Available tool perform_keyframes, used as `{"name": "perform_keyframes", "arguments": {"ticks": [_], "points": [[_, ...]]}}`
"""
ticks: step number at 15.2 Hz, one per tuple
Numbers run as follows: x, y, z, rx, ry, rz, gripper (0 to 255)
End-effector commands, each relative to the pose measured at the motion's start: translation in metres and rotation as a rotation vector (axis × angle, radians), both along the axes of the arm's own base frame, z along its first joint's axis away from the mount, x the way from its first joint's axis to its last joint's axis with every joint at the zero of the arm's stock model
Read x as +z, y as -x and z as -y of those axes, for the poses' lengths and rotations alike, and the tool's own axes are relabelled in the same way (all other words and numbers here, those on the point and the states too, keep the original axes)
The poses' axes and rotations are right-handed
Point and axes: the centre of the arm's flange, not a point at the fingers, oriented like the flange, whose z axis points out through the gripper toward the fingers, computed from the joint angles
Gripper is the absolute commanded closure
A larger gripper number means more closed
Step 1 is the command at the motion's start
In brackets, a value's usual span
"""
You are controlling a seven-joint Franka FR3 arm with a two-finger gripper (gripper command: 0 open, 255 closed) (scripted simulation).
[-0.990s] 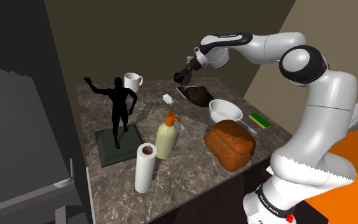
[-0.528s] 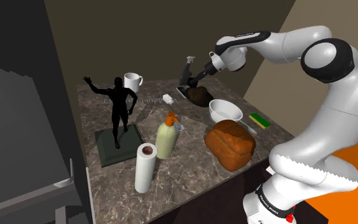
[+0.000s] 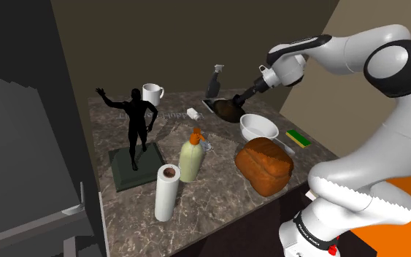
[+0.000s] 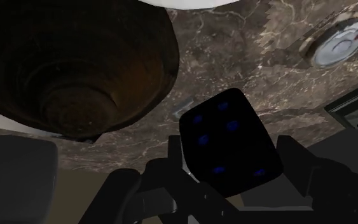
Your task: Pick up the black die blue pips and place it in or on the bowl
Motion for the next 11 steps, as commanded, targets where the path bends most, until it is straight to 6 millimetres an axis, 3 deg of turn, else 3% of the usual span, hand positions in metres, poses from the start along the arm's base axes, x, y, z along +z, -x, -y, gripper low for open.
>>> {"name": "perform_keyframes", "arguments": {"ticks": [1,11], "points": [[0.003,0.029,0.01,0.0,-0.001,0.001,255],[0.004,0.14,0.069,0.0,-0.001,0.001,255]]}}
